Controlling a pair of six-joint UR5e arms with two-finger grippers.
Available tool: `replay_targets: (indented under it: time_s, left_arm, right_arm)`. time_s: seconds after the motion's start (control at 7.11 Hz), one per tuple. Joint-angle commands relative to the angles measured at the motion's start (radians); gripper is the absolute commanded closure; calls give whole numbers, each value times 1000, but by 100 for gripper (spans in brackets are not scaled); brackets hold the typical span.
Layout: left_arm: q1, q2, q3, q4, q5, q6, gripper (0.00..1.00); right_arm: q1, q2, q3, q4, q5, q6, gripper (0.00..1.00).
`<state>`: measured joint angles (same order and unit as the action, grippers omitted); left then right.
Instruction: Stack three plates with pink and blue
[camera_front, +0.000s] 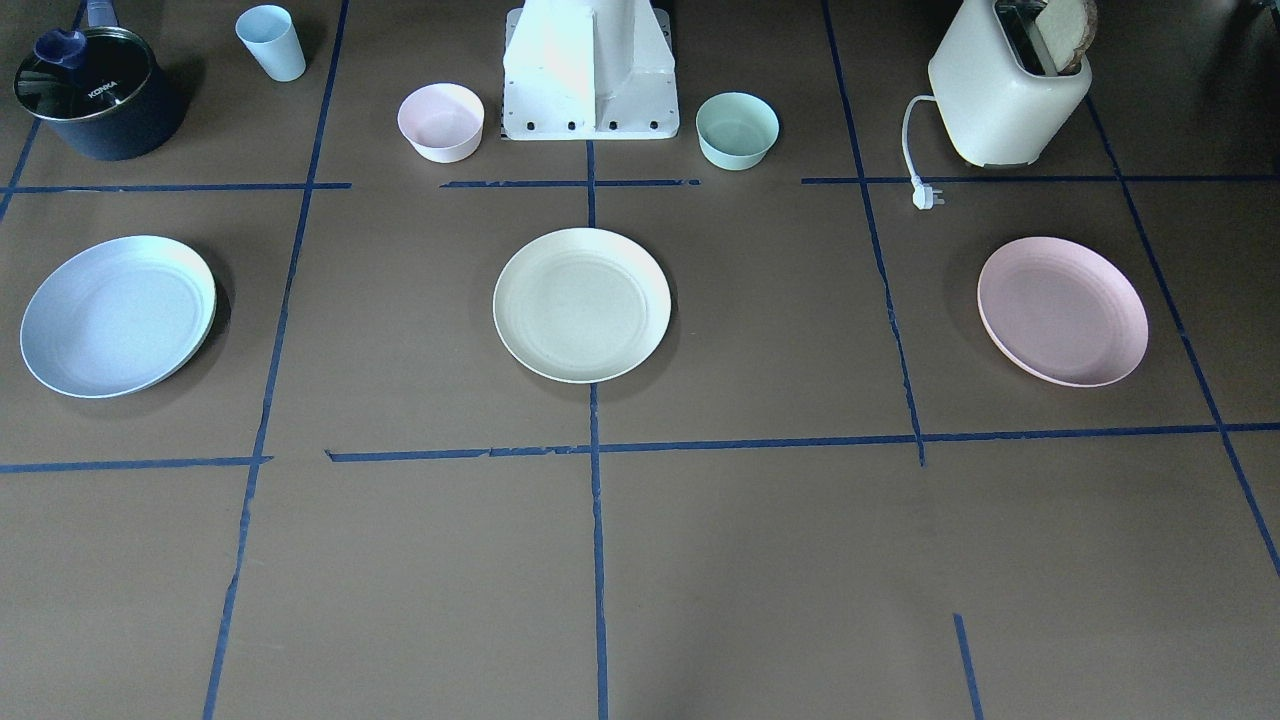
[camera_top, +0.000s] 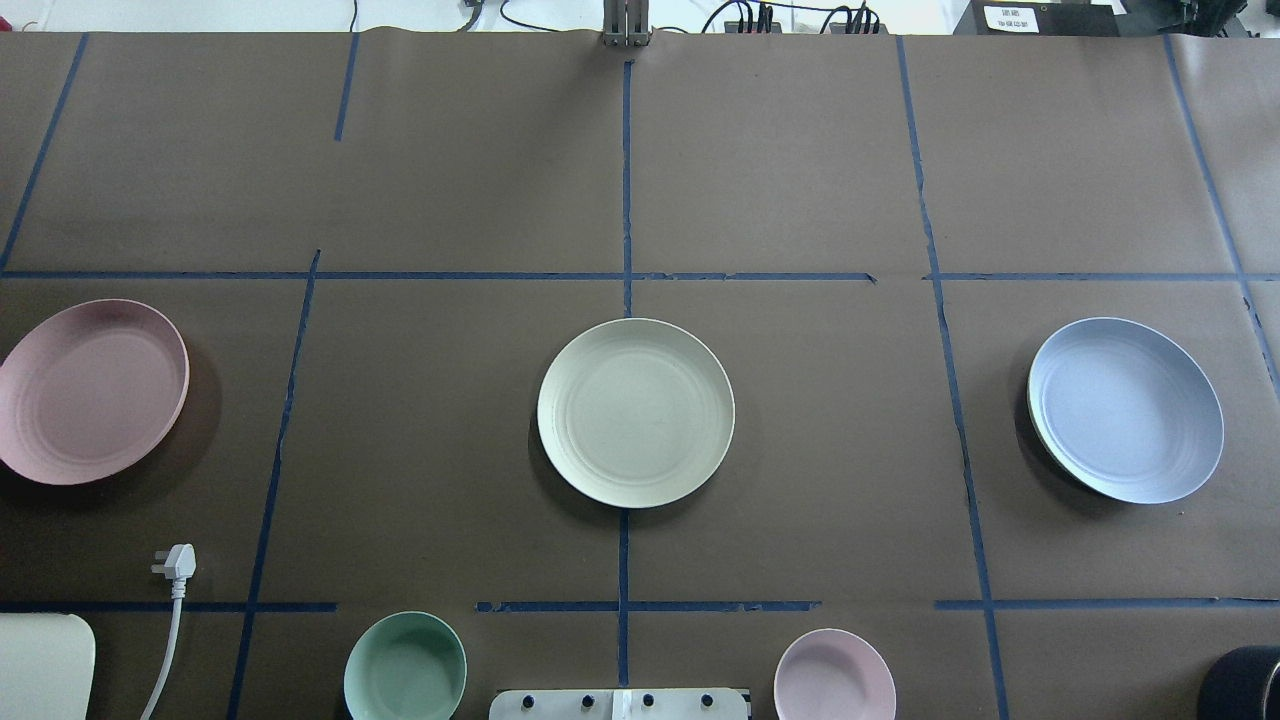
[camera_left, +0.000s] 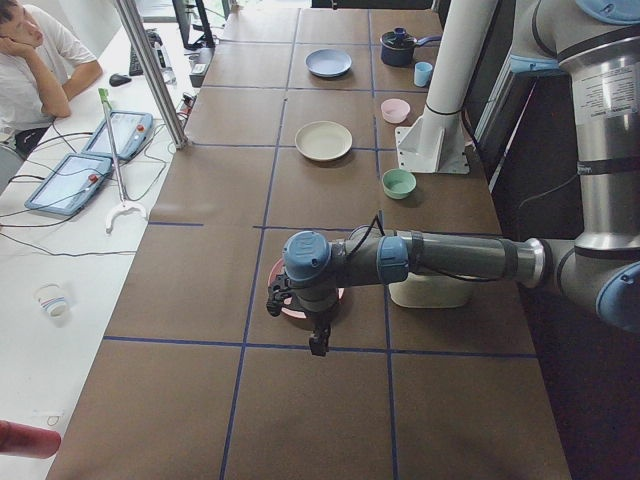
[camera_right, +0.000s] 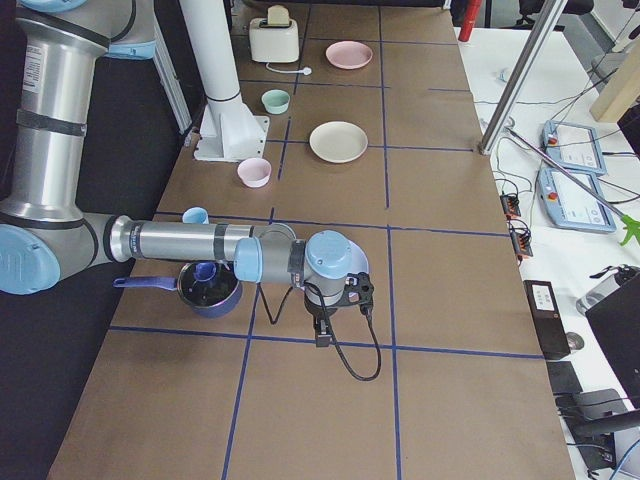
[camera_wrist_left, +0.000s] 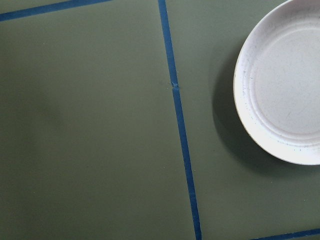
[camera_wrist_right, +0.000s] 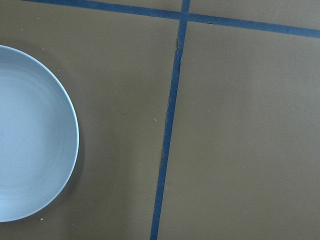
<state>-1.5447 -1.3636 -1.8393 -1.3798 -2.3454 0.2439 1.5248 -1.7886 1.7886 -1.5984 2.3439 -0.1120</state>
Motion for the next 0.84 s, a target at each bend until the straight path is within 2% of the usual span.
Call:
replay_targets:
  time_s: [0.0, 0.28, 0.56, 0.7]
  left_arm:
    - [2, 1, 5, -8, 3, 0, 0]
    - [3, 0, -2, -33, 3, -5, 0]
    - [3, -8, 6, -201, 8, -9, 0]
    - [3, -52, 29, -246, -1, -11, 0]
  right_arm:
    - [0, 2, -2, -2, 0, 0, 0]
    - [0, 6, 0, 0, 0, 0, 0]
    - [0, 8, 0, 0, 0, 0, 0]
    - [0, 8, 0, 0, 0, 0, 0]
